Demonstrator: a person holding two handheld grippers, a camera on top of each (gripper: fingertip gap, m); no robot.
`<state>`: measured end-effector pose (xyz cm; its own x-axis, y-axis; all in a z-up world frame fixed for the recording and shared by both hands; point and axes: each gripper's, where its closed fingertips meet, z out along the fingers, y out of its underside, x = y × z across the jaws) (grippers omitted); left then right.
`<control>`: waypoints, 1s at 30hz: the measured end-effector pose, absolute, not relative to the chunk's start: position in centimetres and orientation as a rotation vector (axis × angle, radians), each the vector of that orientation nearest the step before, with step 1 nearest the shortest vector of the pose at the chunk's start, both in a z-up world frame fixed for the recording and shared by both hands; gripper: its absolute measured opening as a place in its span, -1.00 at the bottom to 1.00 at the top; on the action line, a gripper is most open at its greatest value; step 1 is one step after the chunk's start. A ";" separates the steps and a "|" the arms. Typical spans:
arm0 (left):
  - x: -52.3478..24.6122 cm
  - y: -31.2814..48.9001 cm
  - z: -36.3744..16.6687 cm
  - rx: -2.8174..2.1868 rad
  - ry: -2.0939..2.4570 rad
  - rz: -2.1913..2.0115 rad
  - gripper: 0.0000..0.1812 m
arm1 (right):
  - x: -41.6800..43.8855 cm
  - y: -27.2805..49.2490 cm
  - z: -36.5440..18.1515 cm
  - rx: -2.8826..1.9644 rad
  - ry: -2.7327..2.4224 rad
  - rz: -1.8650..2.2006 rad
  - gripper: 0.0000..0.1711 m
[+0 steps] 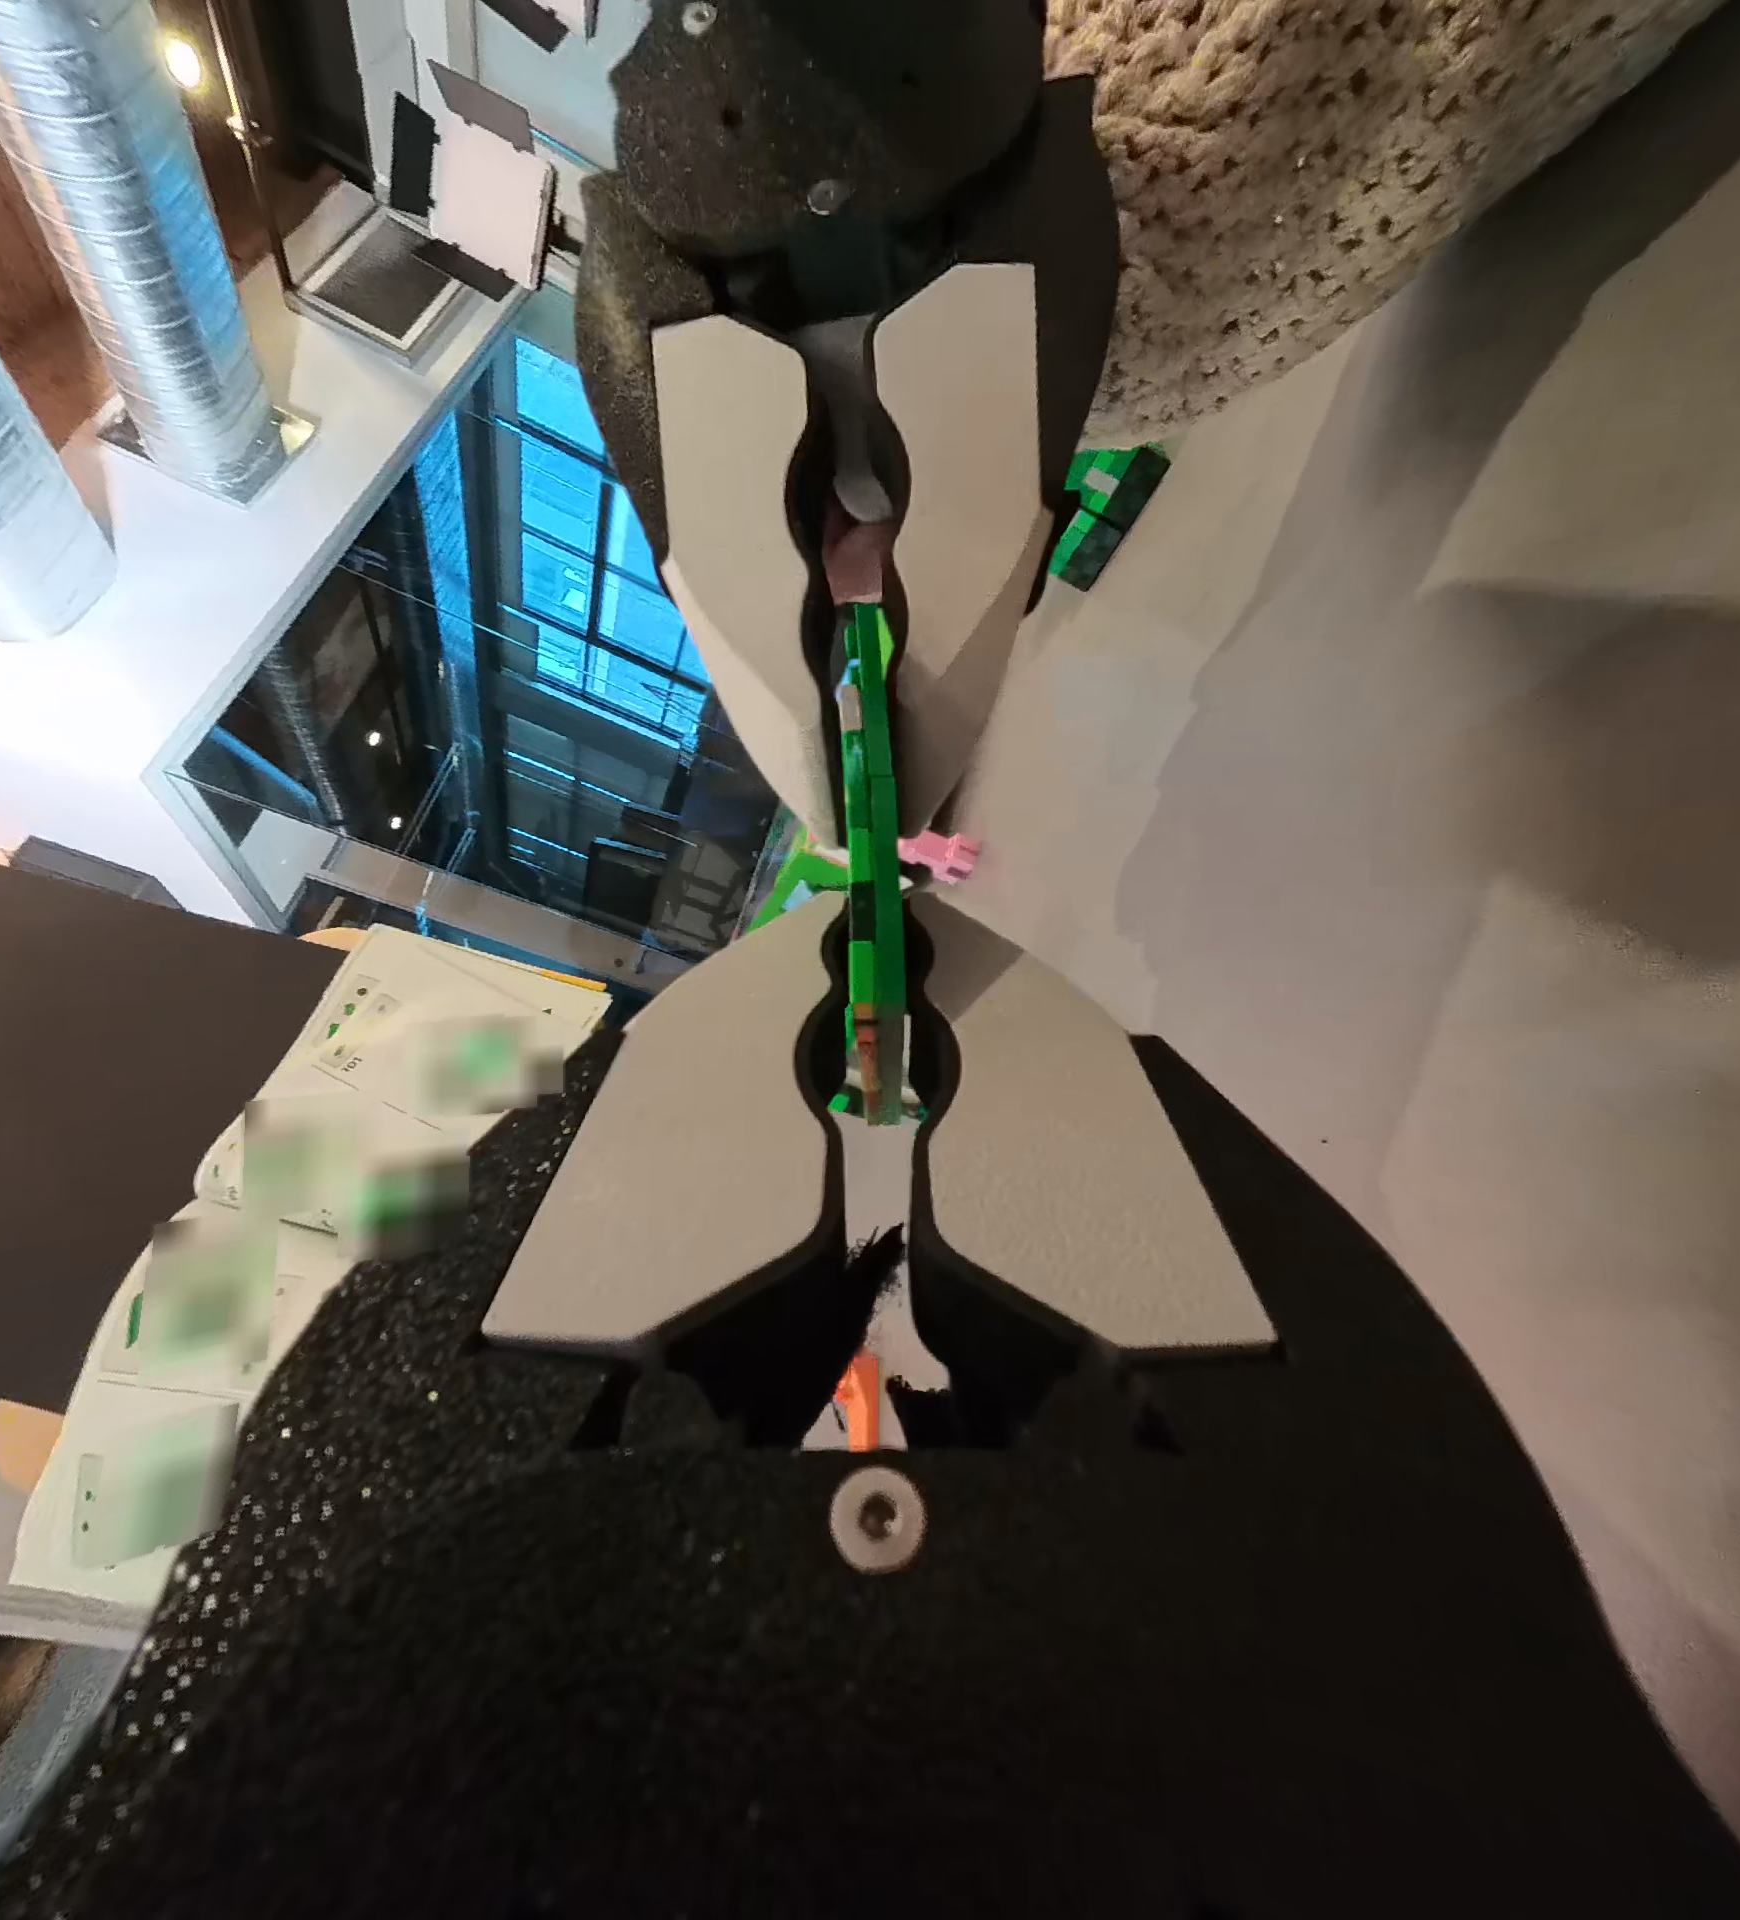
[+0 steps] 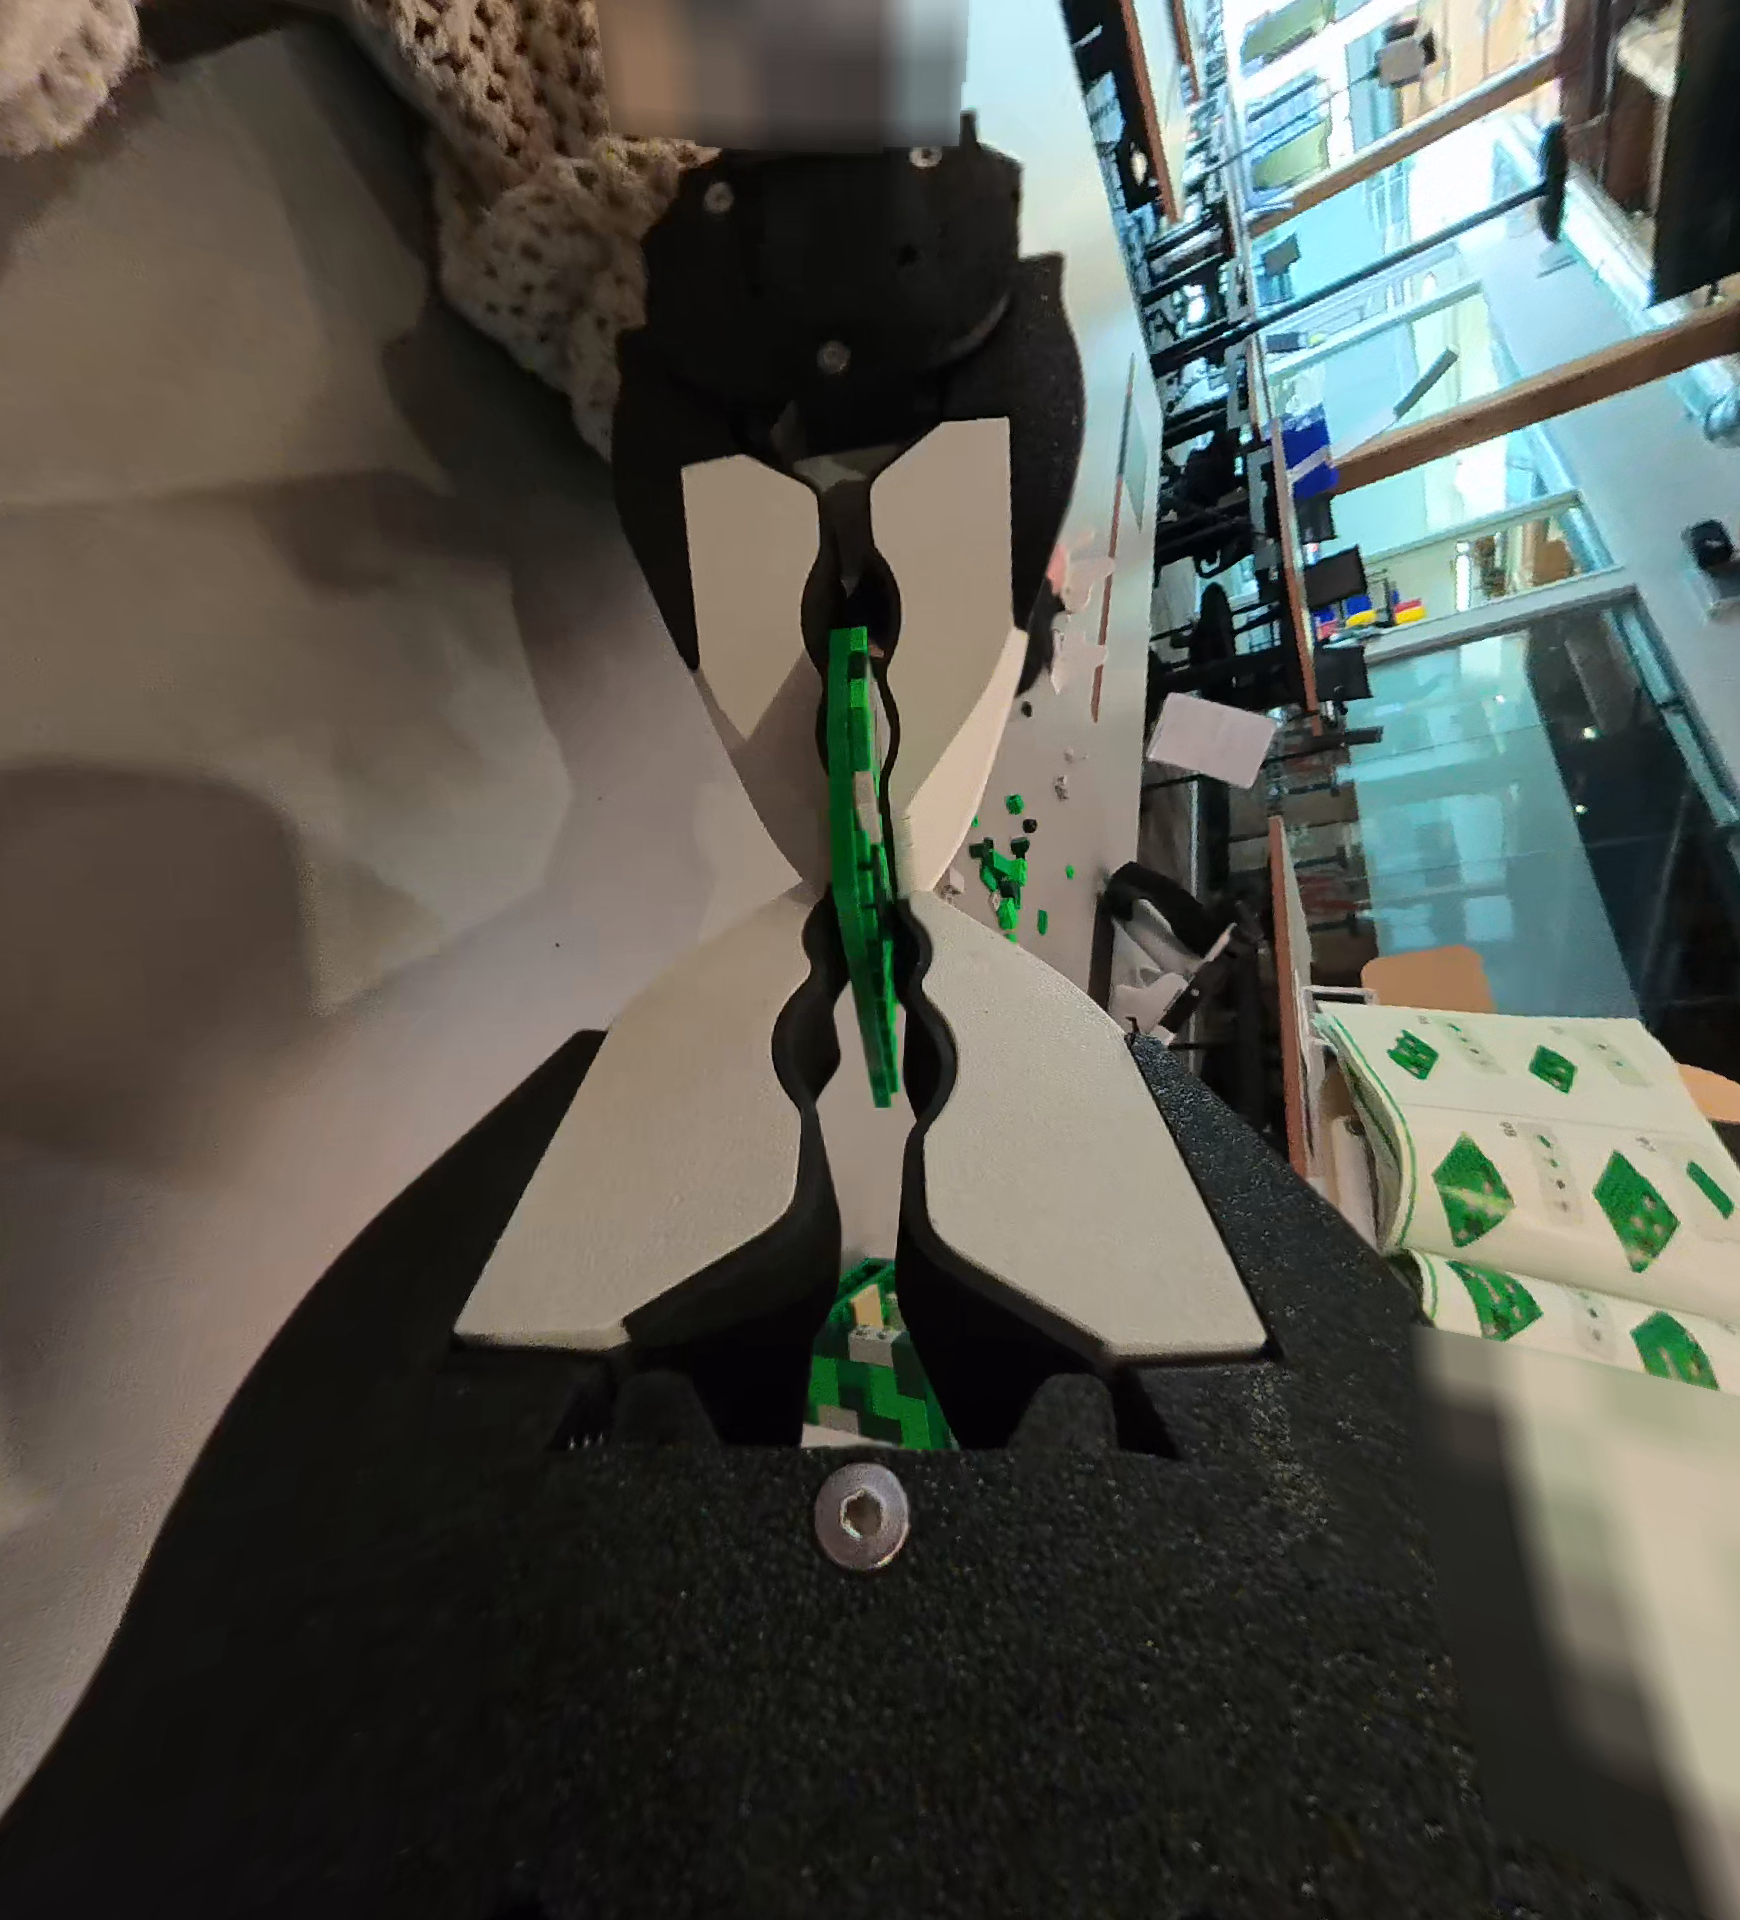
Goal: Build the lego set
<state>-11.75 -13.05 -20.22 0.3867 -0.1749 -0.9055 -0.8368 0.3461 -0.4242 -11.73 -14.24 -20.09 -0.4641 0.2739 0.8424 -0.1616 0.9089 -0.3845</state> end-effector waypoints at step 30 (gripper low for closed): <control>-13.0 -13.2 -19.6 -1.107 1.073 0.488 -0.94 | -14.0 -10.1 -20.9 -0.163 -1.763 0.455 -0.87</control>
<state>-13.03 -13.20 -19.60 0.4443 -0.1739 -0.8789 -0.7767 0.4142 -0.4746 -14.04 -10.11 -20.88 -0.2447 0.3484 0.9048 -0.1326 0.9124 -0.3872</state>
